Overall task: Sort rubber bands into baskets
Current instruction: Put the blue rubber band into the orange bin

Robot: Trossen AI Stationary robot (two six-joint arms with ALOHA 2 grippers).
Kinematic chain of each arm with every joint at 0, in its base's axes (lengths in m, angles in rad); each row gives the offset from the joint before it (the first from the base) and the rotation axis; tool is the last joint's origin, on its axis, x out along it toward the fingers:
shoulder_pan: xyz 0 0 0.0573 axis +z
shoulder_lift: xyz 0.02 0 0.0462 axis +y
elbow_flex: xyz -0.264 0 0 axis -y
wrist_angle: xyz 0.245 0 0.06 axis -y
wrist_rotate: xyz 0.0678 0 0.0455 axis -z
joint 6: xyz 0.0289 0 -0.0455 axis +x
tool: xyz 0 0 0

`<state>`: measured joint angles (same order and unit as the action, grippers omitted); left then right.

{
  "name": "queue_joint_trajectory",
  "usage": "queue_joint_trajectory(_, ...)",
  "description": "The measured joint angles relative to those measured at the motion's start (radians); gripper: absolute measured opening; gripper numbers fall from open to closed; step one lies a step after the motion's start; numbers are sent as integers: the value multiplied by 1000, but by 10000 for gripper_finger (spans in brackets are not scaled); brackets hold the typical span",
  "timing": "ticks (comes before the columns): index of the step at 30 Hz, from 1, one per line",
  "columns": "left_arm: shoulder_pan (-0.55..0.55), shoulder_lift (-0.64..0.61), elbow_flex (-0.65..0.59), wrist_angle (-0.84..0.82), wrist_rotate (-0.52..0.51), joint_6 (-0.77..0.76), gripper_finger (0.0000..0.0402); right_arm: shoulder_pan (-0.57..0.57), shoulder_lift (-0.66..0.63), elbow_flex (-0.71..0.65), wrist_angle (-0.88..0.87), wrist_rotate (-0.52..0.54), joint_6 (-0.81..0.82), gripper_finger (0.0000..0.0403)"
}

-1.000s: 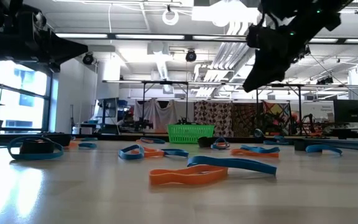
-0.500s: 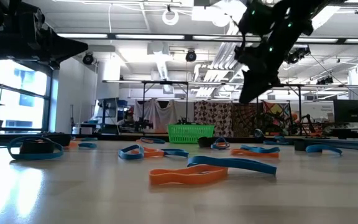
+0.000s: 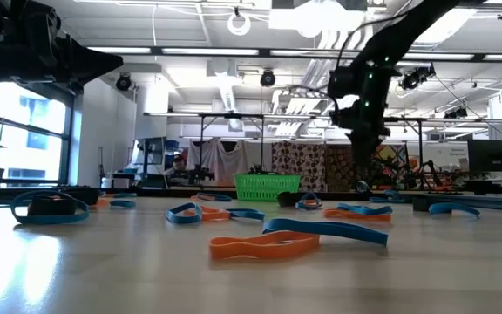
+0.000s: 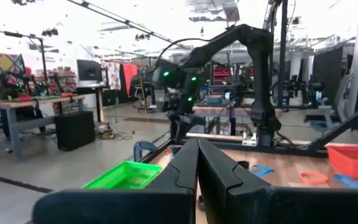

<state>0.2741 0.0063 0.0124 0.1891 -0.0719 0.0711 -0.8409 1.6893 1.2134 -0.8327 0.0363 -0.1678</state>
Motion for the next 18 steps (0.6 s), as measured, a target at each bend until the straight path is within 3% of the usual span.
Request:
queue_joint_trajectory(7, 0, 0, 0, 3, 0, 41, 0, -58, 117, 31, -52, 23, -32, 131)
queue_joint_trajectory(14, 0, 0, 0, -11, -30, 112, 0, -63, 150, 31, -37, 80, -16, 131)
queue_joint_trajectory(18, 0, 0, 20, -1, -36, 58, 0, -63, 160, 31, -31, 79, -11, 131)
